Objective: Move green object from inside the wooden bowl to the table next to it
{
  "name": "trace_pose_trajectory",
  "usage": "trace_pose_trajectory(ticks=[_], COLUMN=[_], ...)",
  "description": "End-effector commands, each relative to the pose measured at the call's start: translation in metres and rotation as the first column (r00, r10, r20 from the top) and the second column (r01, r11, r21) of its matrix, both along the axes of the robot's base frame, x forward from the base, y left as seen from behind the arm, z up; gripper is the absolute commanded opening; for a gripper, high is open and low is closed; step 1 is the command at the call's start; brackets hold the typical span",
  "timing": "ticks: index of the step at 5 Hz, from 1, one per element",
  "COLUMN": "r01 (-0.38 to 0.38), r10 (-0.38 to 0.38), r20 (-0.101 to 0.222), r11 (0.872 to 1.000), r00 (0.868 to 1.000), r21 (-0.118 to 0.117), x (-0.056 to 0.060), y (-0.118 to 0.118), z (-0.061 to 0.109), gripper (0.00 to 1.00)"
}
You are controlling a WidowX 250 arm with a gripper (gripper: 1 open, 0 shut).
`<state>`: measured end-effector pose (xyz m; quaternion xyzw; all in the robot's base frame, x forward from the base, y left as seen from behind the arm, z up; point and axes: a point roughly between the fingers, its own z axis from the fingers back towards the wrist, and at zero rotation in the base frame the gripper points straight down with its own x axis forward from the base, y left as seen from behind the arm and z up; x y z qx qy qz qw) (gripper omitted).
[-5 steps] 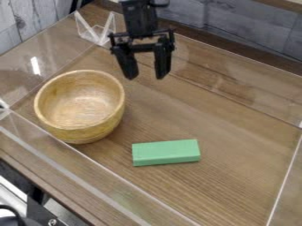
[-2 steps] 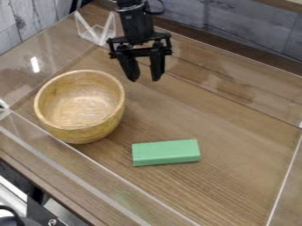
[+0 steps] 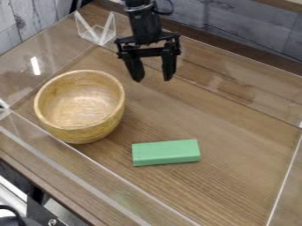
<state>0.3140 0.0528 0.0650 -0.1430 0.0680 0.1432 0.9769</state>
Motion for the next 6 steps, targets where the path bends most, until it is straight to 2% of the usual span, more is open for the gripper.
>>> trace_pose_trajectory(ticks=[1, 3, 6], r01=[-0.003, -0.044, -0.004], r10=[0.000, 0.038, -0.007], r20=[0.086, 0.111, 0.134], r11=[1.000, 0.998, 0.997], r00=[0.996, 0.993, 0.991], r21=[0.030, 0.047, 0.078], x=[0.013, 0.019, 0.017], y=[0.000, -0.007, 0.009], z=[0.027, 0.017, 0.015], gripper=[1.00, 1.00, 1.00])
